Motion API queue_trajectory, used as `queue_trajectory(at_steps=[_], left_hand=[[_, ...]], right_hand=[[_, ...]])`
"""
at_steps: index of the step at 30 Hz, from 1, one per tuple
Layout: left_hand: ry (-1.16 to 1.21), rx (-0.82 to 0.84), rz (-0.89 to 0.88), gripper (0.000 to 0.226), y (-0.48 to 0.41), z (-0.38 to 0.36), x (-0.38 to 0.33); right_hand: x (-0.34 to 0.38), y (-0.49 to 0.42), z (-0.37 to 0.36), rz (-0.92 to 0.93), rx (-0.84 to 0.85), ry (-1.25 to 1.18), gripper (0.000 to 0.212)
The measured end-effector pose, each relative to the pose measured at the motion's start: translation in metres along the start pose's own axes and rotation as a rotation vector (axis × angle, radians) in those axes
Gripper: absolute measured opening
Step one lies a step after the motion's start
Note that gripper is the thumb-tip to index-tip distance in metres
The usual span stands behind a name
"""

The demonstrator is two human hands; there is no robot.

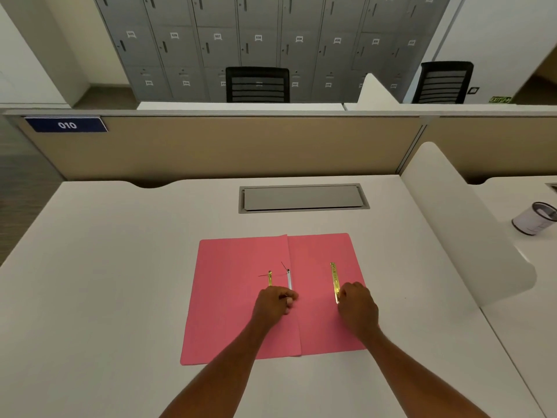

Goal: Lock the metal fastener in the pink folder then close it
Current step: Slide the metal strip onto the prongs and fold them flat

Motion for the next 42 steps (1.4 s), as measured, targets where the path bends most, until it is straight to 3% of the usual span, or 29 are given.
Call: queue_trajectory(at_steps=[4, 19, 42], left_hand=[[0.083, 0.028, 0.050, 0.043, 0.002, -0.002, 0.000], [-0.016, -0.086, 0.078, 0.030, 0.003, 0.006, 0.006], [0.007, -0.022, 0.035, 0.028, 0.003, -0.001, 0.010]], right_hand=[[0.007, 0.002, 0.000, 0.021, -0.007, 0.036, 0.022], [0.010, 0.003, -0.004, 0.027, -0.038, 0.009, 0.029], [0.000, 0.004, -0.011, -0.050, 0.012, -0.058, 0.023]])
Point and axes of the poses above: each hand's wrist, its own y-axis away from the middle knuckle, its own z-axis out of the back of the hand, x = y × z, the point moved 10 cm from there along -y, towards the middle knuckle, and after that the axes turned 13 degrees about y, right-handed, at the moved point
